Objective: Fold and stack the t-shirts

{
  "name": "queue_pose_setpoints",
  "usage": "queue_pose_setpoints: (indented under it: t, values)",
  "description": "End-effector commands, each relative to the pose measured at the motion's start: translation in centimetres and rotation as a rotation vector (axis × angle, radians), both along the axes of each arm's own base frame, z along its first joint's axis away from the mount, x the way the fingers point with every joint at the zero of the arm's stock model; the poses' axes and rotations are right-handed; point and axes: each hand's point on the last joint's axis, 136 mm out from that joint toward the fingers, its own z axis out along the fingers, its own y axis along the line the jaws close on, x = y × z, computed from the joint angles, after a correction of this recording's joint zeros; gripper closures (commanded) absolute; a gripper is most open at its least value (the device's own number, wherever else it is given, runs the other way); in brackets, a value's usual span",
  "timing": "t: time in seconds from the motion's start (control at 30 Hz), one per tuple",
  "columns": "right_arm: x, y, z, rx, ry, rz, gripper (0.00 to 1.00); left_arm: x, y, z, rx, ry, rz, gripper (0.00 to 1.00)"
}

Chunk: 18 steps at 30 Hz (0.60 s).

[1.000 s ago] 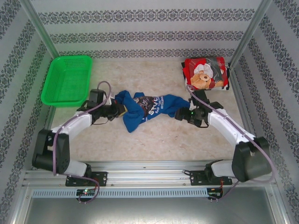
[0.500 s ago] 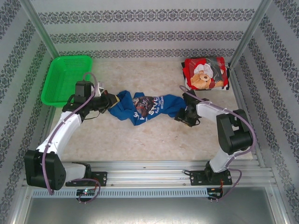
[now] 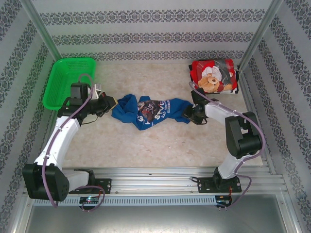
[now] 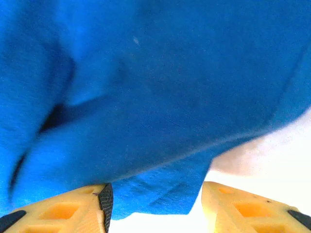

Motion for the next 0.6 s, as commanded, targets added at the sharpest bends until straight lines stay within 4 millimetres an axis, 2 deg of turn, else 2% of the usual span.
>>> queue_pose_setpoints:
  t: [0.0, 0.33, 0.43, 0.5, 0.57]
  values:
    - [1.0, -0.4, 0.8, -0.006, -0.021, -0.023, 0.47, 0.0, 0.6, 1.7, 0.021, -0.046, 0.002, 1.0]
    - [1.3, -1.1, -2.7, -0.069, 0.084, -0.042, 0.51, 0.3, 1.7, 1.9, 0.028, -0.052, 0.028, 1.0]
    - [1.9, -1.6, -2.8, -0.1, 0.074, -0.06, 0.63, 0.5, 2.1, 2.1, 0.032, -0.057, 0.038, 1.0]
    - [2.4, -2.2, -1.7, -0.114, 0.041, -0.083, 0.74, 0.5, 2.3, 2.4, 0.04, -0.064, 0.042, 1.0]
    - [2.8, -2.4, 0.3, -0.11, -0.006, -0.086, 0.84, 0.4, 2.6, 2.9, 0.057, -0.075, 0.043, 1.0]
